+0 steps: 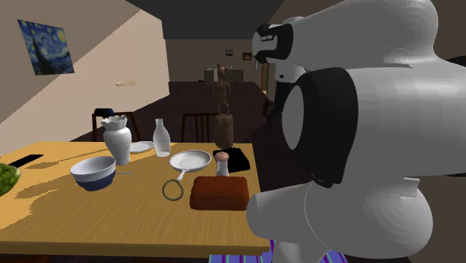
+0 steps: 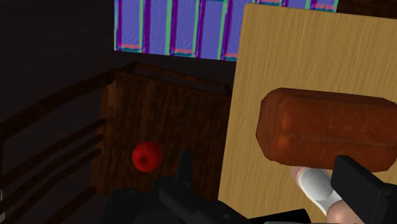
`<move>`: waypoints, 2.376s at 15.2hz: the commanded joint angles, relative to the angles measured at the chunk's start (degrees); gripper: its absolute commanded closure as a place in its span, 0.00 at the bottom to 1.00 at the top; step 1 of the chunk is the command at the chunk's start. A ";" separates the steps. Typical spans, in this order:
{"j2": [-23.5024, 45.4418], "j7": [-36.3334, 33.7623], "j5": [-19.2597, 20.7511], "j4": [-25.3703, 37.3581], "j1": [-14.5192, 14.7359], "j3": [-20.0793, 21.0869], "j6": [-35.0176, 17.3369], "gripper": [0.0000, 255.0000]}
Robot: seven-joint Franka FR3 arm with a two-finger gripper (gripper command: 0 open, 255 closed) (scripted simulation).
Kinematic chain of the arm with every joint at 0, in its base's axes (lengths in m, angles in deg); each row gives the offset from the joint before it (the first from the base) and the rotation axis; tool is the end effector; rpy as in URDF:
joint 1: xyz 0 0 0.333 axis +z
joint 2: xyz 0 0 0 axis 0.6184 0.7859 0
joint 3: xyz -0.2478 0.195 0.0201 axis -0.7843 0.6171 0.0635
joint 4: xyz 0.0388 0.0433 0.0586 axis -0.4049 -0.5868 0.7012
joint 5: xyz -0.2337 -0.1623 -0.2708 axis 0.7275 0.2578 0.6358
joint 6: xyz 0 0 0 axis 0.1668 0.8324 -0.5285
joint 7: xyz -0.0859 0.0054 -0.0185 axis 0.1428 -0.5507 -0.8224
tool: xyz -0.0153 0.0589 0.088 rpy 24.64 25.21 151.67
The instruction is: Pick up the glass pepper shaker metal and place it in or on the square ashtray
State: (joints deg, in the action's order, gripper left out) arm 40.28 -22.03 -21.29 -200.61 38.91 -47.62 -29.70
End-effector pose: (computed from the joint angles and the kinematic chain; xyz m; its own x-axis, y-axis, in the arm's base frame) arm 0.2941 -0.0190 0.6101 0.9983 0.0575 -0.0115 0.0572 -0.9981 -0.0245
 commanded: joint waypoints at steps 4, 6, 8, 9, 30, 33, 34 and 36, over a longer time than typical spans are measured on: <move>1.09 -2.59 -1.90 -3.12 1.01 2.50 -5.53 0.00; 2.25 -4.27 -3.09 -4.83 1.71 4.21 -9.32 0.00; 3.76 -5.91 -4.19 -6.22 2.41 5.94 -13.16 0.00; 4.65 -6.72 -4.70 -6.80 2.76 6.82 -15.10 0.00; 33.63 -23.95 -3.35 -4.21 5.05 22.93 -49.52 0.00; 35.38 -24.48 -2.64 -4.94 4.83 23.21 -51.93 0.00; 35.99 -24.68 -2.37 -5.15 4.75 23.31 -52.73 0.00; 36.34 -24.79 -2.21 -5.28 4.72 23.35 -53.19 0.00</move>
State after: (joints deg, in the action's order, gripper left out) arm 76.43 -46.67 -23.60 -205.72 43.62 -24.35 -82.50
